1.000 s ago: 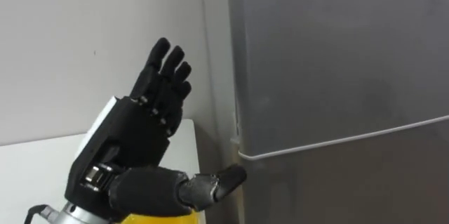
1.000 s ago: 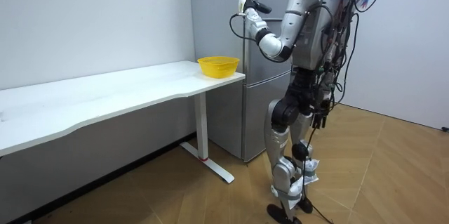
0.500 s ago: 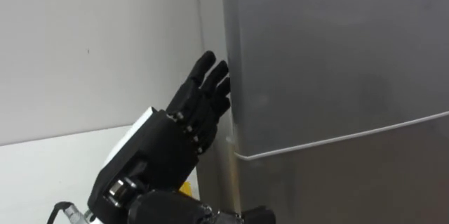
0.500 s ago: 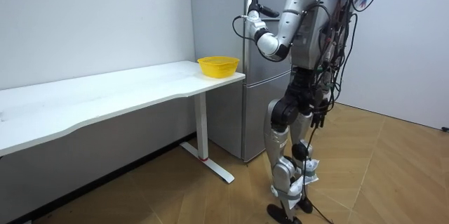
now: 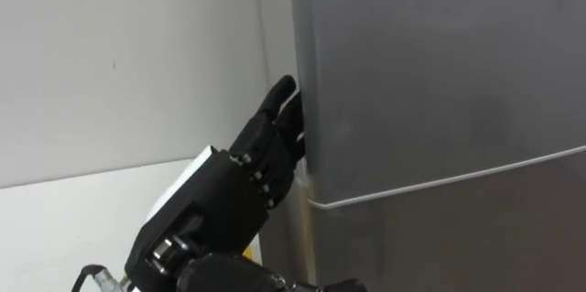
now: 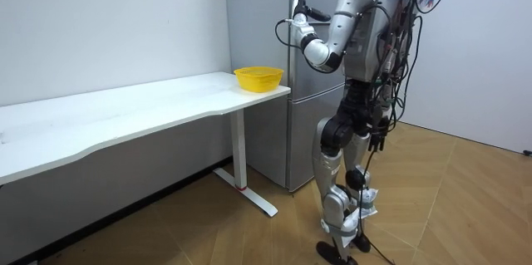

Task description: Retrieve from the upper fridge

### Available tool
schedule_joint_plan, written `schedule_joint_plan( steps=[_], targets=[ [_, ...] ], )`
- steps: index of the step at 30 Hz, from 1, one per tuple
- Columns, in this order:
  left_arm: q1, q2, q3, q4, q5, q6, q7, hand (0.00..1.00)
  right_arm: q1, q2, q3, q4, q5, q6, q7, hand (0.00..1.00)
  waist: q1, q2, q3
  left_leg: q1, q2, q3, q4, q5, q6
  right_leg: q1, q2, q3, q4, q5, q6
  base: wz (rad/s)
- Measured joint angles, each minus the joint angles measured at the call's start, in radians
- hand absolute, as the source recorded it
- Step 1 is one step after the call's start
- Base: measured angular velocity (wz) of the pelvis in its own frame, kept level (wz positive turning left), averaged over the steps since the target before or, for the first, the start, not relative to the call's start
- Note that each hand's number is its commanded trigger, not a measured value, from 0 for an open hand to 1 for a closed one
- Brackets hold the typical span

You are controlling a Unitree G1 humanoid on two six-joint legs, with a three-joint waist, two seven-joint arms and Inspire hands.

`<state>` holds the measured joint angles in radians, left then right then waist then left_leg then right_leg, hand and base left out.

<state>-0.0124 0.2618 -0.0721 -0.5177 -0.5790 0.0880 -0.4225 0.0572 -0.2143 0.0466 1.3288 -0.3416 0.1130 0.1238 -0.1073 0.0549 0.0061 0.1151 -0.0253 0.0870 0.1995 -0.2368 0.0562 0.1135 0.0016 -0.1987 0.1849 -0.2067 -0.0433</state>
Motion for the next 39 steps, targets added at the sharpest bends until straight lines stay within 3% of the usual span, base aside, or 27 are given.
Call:
schedule_joint_plan(
  steps=[1, 2, 3, 4, 5, 6, 14, 19, 20, 22, 23, 39],
  targets=[
    [0.0, 0.0, -0.001, 0.0, 0.0, 0.001, 0.0, 0.0, 0.0, -0.002, 0.001, -0.001, 0.0, 0.004, -0.001, 0.0, 0.0, 0.0, 0.0, 0.0, 0.0, 0.0, 0.0, 0.0, 0.0, 0.0, 0.0, 0.0, 0.0, 0.0, 0.0, 0.0],
    [0.0, 0.0, -0.001, 0.001, 0.0, 0.001, 0.0, 0.24, 0.0, -0.003, 0.001, -0.001, 0.0, 0.007, -0.001, 0.0, 0.0, 0.0, 0.0, 0.0, 0.0, 0.0, 0.0, 0.0, 0.0, 0.0, 0.0, 0.0, 0.0, 0.0, 0.0, 0.0],
    [0.0, 0.0, -0.003, 0.001, 0.0, 0.002, 0.0, 0.61, 0.0, -0.005, 0.002, -0.001, 0.0, 0.01, -0.001, 0.0, 0.0, 0.0, 0.0, 0.0, 0.0, 0.0, 0.0, 0.0, 0.0, 0.0, 0.0, 0.0, 0.0, 0.0, 0.0, 0.0],
    [0.0, 0.0, -0.004, 0.001, 0.0, 0.002, 0.0, 0.67, 0.0, -0.006, 0.005, -0.001, 0.0, 0.01, -0.001, 0.0, 0.0, 0.0, 0.0, 0.0, 0.0, 0.0, 0.0, 0.0, 0.0, 0.0, 0.0, 0.0, 0.0, 0.0, 0.0, 0.0],
    [0.0, 0.0, -0.005, 0.001, 0.0, 0.002, 0.0, 0.92, 0.0, -0.007, 0.008, -0.001, 0.0, 0.01, -0.001, 0.0, 0.0, 0.0, 0.0, 0.0, 0.0, 0.0, 0.0, 0.0, 0.0, 0.0, 0.0, 0.0, 0.0, 0.0, 0.0, 0.0],
    [0.0, 0.0, -0.005, 0.001, -0.001, 0.003, 0.003, 1.0, 0.0, -0.008, 0.009, -0.001, 0.0, 0.011, -0.001, 0.0, 0.001, 0.0, 0.0, 0.0, 0.0, 0.0, 0.0, 0.0, 0.0, 0.0, 0.0, 0.0, 0.0, 0.0, 0.0, 0.0],
    [0.0, -0.006, 0.025, 0.008, -0.028, 0.016, 0.051, 1.0, 0.001, -0.008, 0.01, -0.001, 0.0, 0.018, -0.001, 0.0, 0.003, -0.002, 0.0001, -0.001, -0.001, 0.0, 0.0, 0.0, 0.0, 0.002, 0.0, -0.001, -0.002, 0.0, 0.001, 0.0],
    [-0.003, -0.005, -0.02, 0.007, -0.061, 0.016, 0.033, 0.82, 0.001, -0.008, 0.01, -0.001, 0.0, 0.019, -0.001, 0.0, -0.001, -0.003, -0.0002, 0.0, -0.001, 0.001, -0.001, 0.0, 0.0, 0.003, 0.0, 0.0, -0.004, 0.0, 0.001, 0.0],
    [-0.006, -0.005, -0.026, 0.007, -0.061, 0.018, 0.031, 0.74, 0.001, -0.008, 0.01, -0.001, 0.0, 0.019, -0.001, 0.0, -0.001, -0.003, -0.0001, 0.0, -0.001, 0.002, -0.001, 0.0, 0.0, 0.002, 0.0, 0.0, -0.004, 0.0, 0.001, 0.0],
    [-0.019, -0.004, -0.041, 0.007, -0.061, 0.03, 0.017, 0.21, 0.001, -0.008, 0.01, -0.001, 0.0, 0.019, -0.001, 0.0, -0.004, -0.003, -0.0001, 0.0, 0.0, 0.005, -0.001, 0.0, 0.0, 0.002, 0.0, 0.0, -0.004, 0.0, 0.001, 0.0],
    [-0.023, -0.003, -0.048, 0.007, -0.061, 0.031, 0.016, 0.0, 0.001, -0.008, 0.01, -0.001, 0.0, 0.019, -0.001, 0.0, -0.004, -0.003, -0.0001, 0.0, 0.0, 0.006, -0.001, 0.0, 0.0, 0.002, 0.0, 0.0, -0.004, 0.0, 0.001, 0.0],
    [-0.026, 0.006, -0.073, 0.007, -0.06, 0.037, -0.053, 0.0, -0.001, -0.009, 0.01, -0.008, 0.0, 0.018, 0.0, 0.0, -0.006, -0.012, -0.0034, -0.001, 0.003, 0.021, -0.001, 0.0, 0.0, -0.006, 0.0, 0.006, 0.0, 0.0, 0.001, -0.01]
  ],
)
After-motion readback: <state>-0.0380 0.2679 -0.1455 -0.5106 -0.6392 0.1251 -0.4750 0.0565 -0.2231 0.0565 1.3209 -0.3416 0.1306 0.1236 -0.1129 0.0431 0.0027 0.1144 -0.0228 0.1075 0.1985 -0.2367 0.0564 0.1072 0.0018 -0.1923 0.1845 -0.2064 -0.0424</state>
